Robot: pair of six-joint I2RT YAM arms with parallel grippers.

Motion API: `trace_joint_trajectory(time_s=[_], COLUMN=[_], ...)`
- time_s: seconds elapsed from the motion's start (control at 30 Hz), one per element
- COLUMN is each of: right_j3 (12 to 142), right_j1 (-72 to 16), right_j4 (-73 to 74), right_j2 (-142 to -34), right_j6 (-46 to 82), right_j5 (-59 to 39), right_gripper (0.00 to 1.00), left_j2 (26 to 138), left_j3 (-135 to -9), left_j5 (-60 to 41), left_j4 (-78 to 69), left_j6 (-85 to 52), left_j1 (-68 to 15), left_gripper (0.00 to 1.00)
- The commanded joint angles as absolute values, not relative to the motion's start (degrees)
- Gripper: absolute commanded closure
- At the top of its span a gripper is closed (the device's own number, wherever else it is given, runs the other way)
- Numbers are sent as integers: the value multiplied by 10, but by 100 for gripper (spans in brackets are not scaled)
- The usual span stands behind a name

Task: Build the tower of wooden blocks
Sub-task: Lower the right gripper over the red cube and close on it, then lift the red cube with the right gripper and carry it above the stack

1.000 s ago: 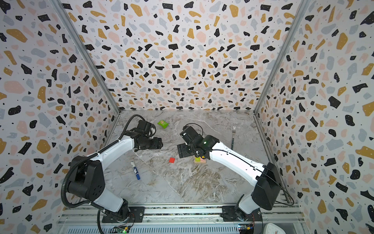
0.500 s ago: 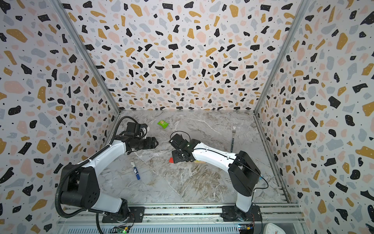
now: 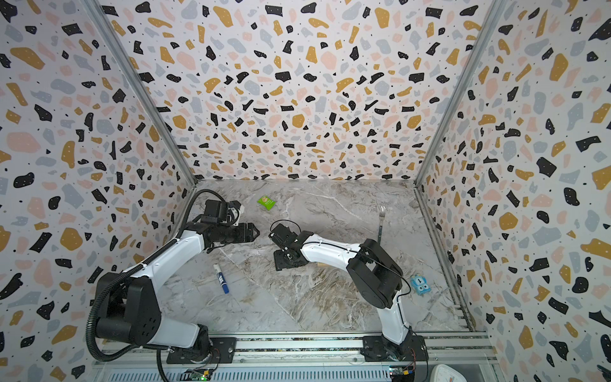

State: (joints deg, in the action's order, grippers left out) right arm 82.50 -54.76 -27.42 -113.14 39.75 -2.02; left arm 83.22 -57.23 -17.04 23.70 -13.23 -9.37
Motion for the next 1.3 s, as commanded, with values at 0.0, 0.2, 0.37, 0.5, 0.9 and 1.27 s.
trace_joint_trajectory(time_s=[0.0, 0.2, 0.37, 0.5, 0.9, 1.27], right_j3=[856, 860, 870, 885, 943, 949], right_j1=[-550, -550, -550, -549, -547, -547], right_j4=[-267, -254, -255, -264, -325, -340], right_j2=[-1139, -1162, -1176, -1194, -1240, -1234], right_j6=[406, 404, 398, 394, 367, 351], right_j5=[-37, -51, -49, -47, -11, 16], right_gripper=[35, 38, 42, 43, 52, 67], left_j2=[818, 815, 816, 816, 818, 822], left_j3=[-566, -566, -566, -566, -566, -567], left_j5=[-181, -178, -179, -178, -179, -181], left_j4=[222, 222, 222, 223, 223, 224], left_j6=[-128, -127, -127, -127, -126, -126], left_j1=[-90, -89, -89, -90, -90, -90], left_gripper=[16, 16, 16, 16, 16, 16])
